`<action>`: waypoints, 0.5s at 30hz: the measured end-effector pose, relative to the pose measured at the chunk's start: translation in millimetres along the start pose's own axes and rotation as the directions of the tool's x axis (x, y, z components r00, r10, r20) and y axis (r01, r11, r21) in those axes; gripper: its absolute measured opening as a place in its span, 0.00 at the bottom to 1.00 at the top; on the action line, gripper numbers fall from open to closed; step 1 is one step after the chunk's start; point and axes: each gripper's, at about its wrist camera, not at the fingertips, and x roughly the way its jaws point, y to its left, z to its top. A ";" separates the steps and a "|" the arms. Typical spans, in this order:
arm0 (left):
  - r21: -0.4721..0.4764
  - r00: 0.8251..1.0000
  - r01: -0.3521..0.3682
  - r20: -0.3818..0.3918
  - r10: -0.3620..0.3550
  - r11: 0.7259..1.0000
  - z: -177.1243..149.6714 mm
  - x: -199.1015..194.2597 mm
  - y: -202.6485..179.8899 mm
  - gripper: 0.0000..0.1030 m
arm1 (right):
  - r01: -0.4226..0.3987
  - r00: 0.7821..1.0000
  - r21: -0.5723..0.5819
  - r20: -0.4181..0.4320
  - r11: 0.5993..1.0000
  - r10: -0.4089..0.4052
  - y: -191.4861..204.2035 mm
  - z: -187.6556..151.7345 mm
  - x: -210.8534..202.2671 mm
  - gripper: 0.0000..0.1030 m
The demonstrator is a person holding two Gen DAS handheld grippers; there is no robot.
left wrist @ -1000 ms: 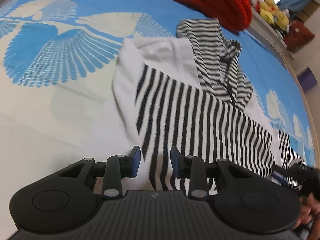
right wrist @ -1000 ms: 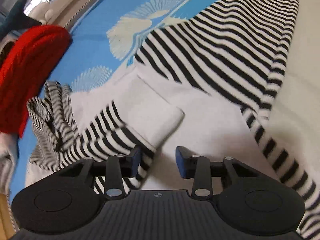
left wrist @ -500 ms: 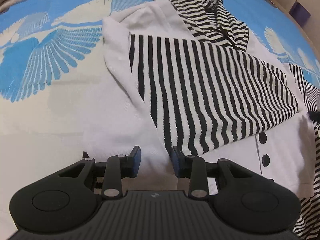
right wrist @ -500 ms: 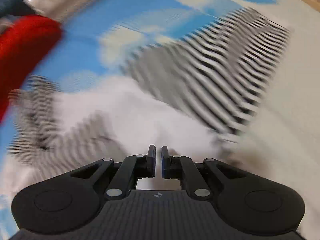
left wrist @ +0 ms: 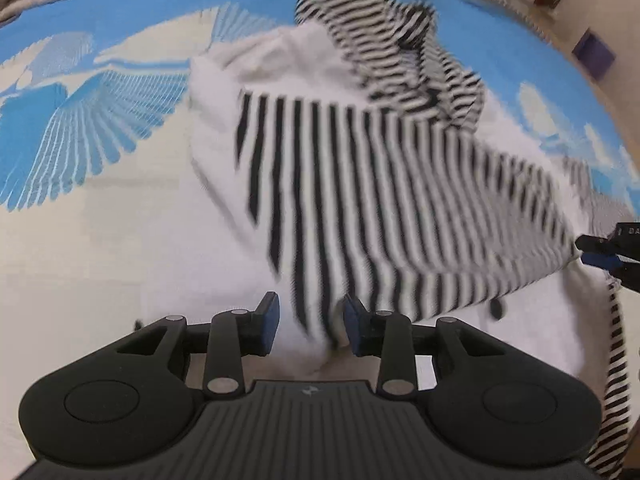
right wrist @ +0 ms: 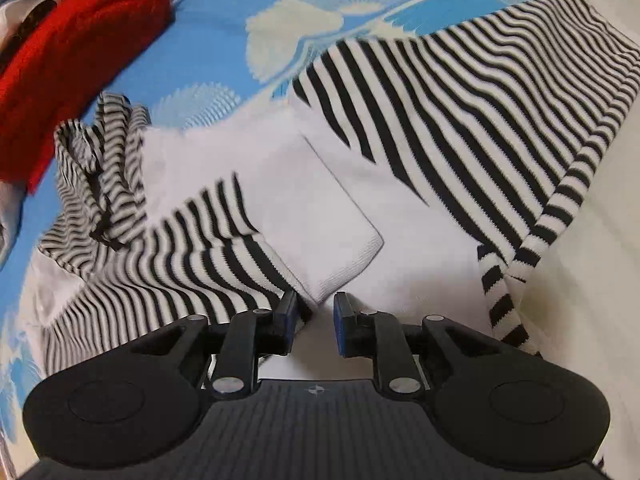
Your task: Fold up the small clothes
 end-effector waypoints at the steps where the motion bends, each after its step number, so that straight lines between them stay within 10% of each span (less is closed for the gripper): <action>1: 0.001 1.000 0.007 0.003 -0.007 1.000 -0.1 0.2 -1.6 0.41 | -0.005 0.999 -0.032 0.036 0.999 0.006 2.2 -1.7 -6.9 0.23; 15: 0.020 0.999 -0.032 -0.035 0.033 0.999 -3.6 17.7 -18.6 0.46 | -0.006 0.979 -0.010 0.204 1.000 0.008 -40.9 43.2 -56.3 0.23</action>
